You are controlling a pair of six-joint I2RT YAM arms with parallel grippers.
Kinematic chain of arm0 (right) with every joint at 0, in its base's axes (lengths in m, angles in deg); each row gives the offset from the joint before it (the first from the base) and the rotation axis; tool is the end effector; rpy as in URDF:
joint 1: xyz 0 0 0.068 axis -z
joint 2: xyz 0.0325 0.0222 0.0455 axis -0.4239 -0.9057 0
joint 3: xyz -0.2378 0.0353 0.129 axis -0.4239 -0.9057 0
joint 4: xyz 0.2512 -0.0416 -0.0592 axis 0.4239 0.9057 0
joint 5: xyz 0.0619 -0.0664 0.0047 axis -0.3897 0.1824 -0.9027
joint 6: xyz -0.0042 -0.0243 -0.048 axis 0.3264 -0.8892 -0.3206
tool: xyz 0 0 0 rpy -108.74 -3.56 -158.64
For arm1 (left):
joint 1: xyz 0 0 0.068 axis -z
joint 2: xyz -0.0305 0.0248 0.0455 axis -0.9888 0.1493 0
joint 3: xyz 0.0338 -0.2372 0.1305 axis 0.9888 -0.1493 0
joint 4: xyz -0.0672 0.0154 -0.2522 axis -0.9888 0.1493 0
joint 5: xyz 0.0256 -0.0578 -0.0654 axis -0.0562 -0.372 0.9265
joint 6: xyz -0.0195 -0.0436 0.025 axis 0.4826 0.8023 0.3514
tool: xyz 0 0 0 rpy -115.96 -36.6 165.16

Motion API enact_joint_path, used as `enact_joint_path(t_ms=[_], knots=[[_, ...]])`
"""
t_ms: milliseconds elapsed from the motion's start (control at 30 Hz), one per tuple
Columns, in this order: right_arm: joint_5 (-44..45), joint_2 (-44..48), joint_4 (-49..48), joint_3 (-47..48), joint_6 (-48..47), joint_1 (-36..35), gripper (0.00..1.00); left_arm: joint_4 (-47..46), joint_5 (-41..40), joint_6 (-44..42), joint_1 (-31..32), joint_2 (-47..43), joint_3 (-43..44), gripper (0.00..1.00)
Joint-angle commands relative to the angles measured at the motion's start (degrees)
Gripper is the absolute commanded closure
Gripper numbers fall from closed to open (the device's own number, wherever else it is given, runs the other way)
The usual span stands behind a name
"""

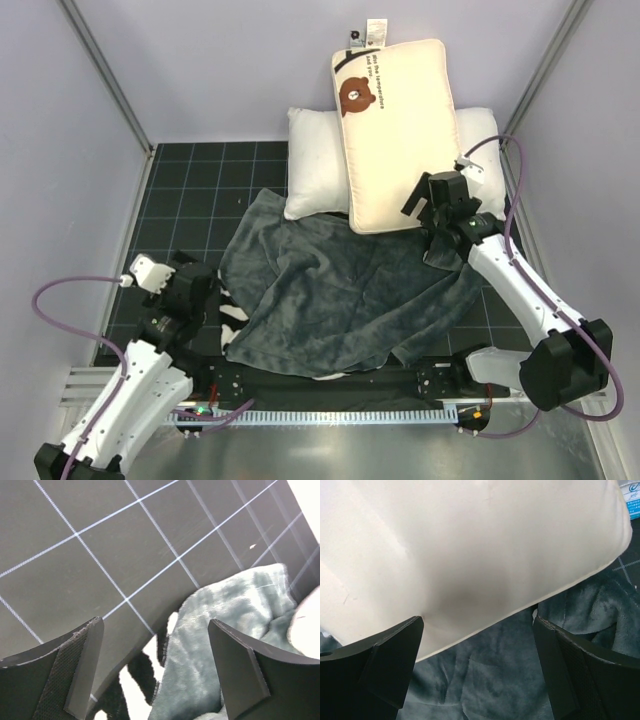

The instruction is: Put the pillow into the pillowcase

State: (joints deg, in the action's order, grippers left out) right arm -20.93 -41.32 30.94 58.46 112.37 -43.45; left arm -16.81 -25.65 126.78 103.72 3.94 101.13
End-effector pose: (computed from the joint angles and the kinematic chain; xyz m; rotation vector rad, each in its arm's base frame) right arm 0.2573 0.0720 0.3102 0.5314 2.1413 0.1177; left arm 0.1213 -0.0219 0.2280 -1.1342 1.7286 0.0032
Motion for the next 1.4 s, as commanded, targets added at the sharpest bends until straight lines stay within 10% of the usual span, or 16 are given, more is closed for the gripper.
enact_joint_path(t_ms=[0,233,433,700,867,1167,1233,1367], knots=[[1.9,-0.1,-3.1,-1.6,4.3,1.0,0.00,-3.7,-0.2,-1.9,-0.3,-2.5,-0.7,0.07],[-4.2,-6.6,-9.1,-0.1,3.6,0.9,0.00,-20.5,27.4,-21.6,-0.2,8.9,3.9,0.00],[-5.8,-4.7,-11.2,-3.4,2.7,-0.4,0.42,-33.9,49.1,-26.2,1.8,26.1,12.4,0.00],[-3.3,5.3,-6.7,-7.4,1.5,-0.5,0.01,-49.1,56.5,-30.7,8.9,46.9,29.5,0.00],[-3.2,13.2,-5.3,-9.7,-0.3,-0.4,0.00,-58.4,61.4,-31.6,8.9,59.1,38.1,0.00],[-2.3,23.5,-2.2,-9.9,-1.0,-0.3,0.00,-48.1,63.9,-27.0,9.0,84.3,69.6,0.00],[-1.8,24.8,-1.5,-10.4,-1.1,-0.5,0.00,-49.7,68.0,-25.5,9.2,90.1,74.1,0.12],[-0.3,25.3,-1.0,-11.9,-1.8,-0.3,0.00,-51.0,71.7,-21.9,9.2,94.0,81.2,0.99]])
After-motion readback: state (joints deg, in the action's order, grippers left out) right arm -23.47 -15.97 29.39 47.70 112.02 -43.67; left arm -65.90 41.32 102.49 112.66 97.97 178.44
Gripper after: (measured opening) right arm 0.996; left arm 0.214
